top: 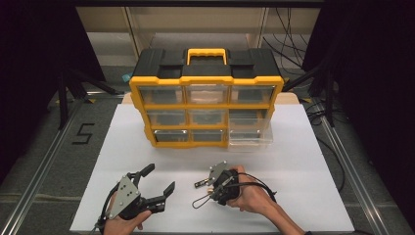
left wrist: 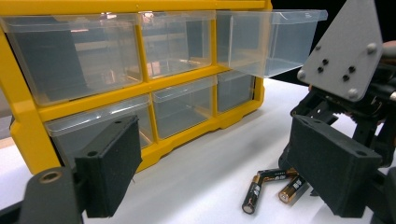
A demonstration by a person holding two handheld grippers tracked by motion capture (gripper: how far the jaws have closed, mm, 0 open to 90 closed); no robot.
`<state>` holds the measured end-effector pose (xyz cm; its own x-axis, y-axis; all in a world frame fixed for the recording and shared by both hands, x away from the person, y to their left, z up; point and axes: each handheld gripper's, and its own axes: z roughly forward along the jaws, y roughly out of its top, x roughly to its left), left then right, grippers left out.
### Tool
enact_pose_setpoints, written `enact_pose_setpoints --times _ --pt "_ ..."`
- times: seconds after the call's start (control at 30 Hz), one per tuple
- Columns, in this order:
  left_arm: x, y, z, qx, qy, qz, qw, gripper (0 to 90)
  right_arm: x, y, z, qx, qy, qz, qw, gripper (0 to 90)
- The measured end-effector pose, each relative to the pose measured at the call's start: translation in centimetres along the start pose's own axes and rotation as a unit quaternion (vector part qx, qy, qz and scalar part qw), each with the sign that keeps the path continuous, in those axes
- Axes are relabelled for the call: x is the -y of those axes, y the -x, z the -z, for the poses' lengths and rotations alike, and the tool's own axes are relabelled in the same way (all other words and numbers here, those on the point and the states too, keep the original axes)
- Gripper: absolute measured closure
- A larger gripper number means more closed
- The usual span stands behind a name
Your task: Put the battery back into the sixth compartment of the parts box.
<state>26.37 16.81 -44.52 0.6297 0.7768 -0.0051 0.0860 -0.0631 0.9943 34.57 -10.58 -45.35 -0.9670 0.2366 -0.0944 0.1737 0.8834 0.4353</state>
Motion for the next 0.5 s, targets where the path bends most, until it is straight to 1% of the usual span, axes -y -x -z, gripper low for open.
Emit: enact_pose_setpoints --times 0.07,0.1,0.2,0.23,0.27,0.3,0.33,0.37,0.4,0.43,0.47,0.5 --pt "0.0 0.0 0.0 0.0 0.0 0.001 1.0 17.2 -0.1 0.0 -0.2 -0.003 -0.008 -0.001 1.0 55.3" --pt "0.0 0.0 0.0 0.0 0.0 0.001 1.0 17.2 -0.1 0.1 -0.3 -0.001 -0.006 0.0 1.0 56.3" --pt "0.0 0.0 0.0 0.0 -0.001 0.0 1.0 17.2 -0.2 0.1 -0.5 -0.001 -0.018 -0.001 0.9998 59.7" --pt "0.0 0.0 0.0 0.0 -0.001 0.001 1.0 17.2 -0.3 0.1 -0.6 -0.003 -0.019 0.006 0.9998 60.3" --pt "0.0 0.0 0.0 -0.001 0.0 0.0 1.0 17.1 -0.4 0.1 -0.6 -0.004 -0.028 0.004 0.9996 61.6" --pt "0.0 0.0 0.0 -0.001 0.0 0.0 1.0 17.2 -0.4 0.1 -0.8 -0.008 -0.027 0.0 0.9996 62.4" --pt "0.0 0.0 0.0 0.0 -0.002 0.0 1.0 17.2 -0.4 0.1 -0.9 -0.008 -0.028 0.001 0.9996 63.5" --pt "0.0 0.0 0.0 0.0 -0.002 0.0 1.0 17.2 -0.5 0.1 -1.0 -0.005 -0.033 0.009 0.9994 64.3" --pt "0.0 0.0 0.0 0.0 -0.001 0.001 1.0 17.2 -0.5 0.1 -1.1 -0.004 -0.035 0.009 0.9993 65.1" --pt "0.0 0.0 0.0 -0.001 0.0 0.001 1.0 17.2 -0.5 0.0 -1.2 -0.005 -0.041 0.001 0.9992 66.4" --pt "0.0 0.0 0.0 -0.001 0.0 0.0 1.0 17.2 -0.5 0.1 -1.2 -0.005 -0.043 0.01 0.999 67.9" --pt "0.0 0.0 0.0 0.0 -0.001 0.0 1.0 17.2 -0.5 0.1 -1.2 -0.006 -0.046 0.011 0.9989 69.0"
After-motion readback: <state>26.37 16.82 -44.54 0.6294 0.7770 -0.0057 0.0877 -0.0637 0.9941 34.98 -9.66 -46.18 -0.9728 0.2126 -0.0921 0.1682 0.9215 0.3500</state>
